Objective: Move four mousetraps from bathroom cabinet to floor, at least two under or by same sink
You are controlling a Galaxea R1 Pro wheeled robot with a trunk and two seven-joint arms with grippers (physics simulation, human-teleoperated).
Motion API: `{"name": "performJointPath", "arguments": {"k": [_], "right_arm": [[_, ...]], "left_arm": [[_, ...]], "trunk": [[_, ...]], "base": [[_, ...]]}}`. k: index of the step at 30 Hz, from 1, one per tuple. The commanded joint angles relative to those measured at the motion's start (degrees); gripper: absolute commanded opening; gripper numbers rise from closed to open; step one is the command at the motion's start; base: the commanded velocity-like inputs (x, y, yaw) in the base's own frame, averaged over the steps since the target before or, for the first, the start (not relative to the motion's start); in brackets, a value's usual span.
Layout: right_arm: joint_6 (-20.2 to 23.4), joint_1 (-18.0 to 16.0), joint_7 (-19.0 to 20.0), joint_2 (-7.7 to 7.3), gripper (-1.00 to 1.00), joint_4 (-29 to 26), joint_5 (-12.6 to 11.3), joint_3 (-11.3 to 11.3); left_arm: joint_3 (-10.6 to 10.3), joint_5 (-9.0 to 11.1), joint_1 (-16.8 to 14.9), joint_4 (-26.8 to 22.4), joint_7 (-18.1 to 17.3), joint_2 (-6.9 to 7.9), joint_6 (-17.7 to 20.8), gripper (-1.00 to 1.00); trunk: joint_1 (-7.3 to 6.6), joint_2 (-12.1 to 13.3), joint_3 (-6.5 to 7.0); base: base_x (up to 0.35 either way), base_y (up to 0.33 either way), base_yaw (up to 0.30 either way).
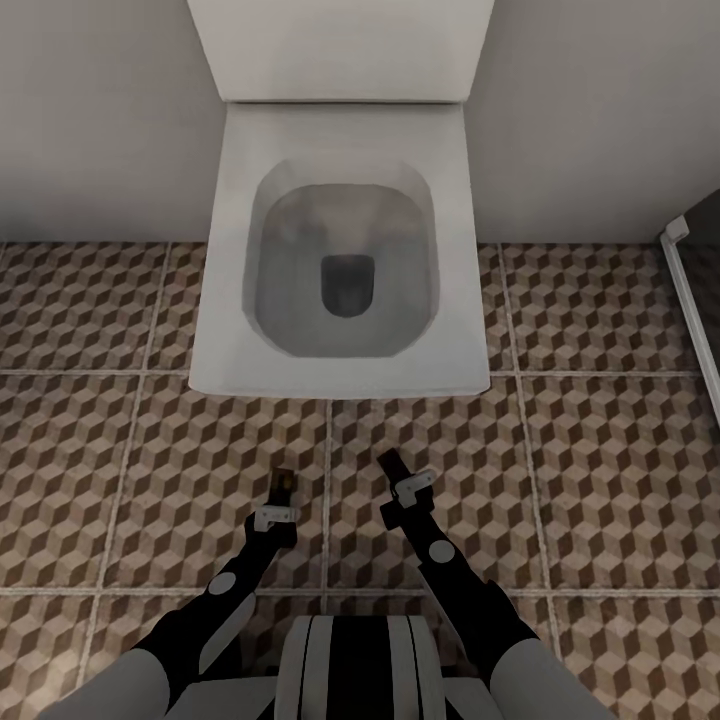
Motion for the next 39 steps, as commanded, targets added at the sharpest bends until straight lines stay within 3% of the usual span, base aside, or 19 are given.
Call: {"name": "performJointPath", "arguments": {"k": [1,39], "right_arm": [[-0.06,-0.02,-0.26,-0.01,-1.0,0.04,0.41,0.09],[0.09,-0.02,-0.52,-0.01,-1.0,0.13,0.41,0.04]], "left_arm": [[-0.48,0.49,-0.32,0.11,0.47,0.11,4.19,-1.0],[-0.62,0.49,-0.32,-1.03,0.47,0.32,4.1,-1.0]], "trunk": [[0.03,0.0,-0.02],[0.03,0.0,-0.02]], "base": [[0.0,0.0,0.0],[0.0,0.0,0.0]]}}
